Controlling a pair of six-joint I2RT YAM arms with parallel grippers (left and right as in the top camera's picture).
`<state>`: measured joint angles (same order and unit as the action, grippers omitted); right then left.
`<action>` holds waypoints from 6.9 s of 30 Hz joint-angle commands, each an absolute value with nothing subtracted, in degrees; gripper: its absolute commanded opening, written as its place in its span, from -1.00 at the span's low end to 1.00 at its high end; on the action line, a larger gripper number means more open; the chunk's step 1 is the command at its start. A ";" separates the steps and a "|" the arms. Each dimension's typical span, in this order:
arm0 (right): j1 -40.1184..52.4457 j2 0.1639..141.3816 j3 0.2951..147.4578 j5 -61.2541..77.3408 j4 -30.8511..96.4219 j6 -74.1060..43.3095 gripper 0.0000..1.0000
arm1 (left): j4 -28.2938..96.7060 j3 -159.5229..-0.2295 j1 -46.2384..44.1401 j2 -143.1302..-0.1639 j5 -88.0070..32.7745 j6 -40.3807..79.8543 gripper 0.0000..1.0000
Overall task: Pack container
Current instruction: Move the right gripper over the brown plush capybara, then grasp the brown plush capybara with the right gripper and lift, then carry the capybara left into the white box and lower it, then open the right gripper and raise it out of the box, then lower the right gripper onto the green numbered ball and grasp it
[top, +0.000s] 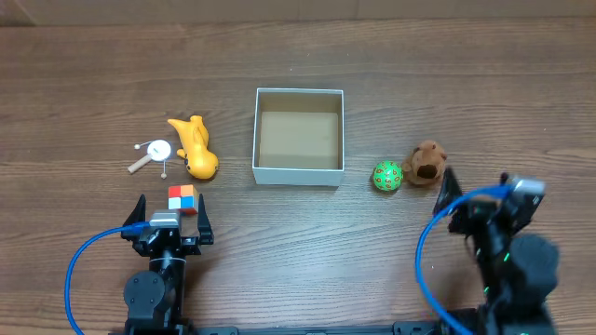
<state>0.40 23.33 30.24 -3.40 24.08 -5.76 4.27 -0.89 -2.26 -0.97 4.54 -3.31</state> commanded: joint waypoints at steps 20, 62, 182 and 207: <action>0.14 83.99 78.24 0.97 57.93 -10.52 1.00 | 3.97 -0.30 -2.76 -0.64 4.86 -2.57 1.00; 16.23 105.78 116.53 3.11 72.64 -3.66 -0.77 | 3.97 -0.30 -2.74 -0.64 4.86 -2.57 1.00; 19.55 115.83 119.83 -10.83 89.21 -23.18 0.72 | 3.97 -0.30 -2.76 -0.64 4.84 -2.57 1.00; 12.56 107.66 91.94 -5.19 74.52 -16.82 0.81 | 3.97 -0.30 -2.76 -0.64 4.86 -2.57 1.00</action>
<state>12.78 114.04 96.09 -5.69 76.09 -17.54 4.27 -0.56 -2.26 -0.97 4.56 -3.31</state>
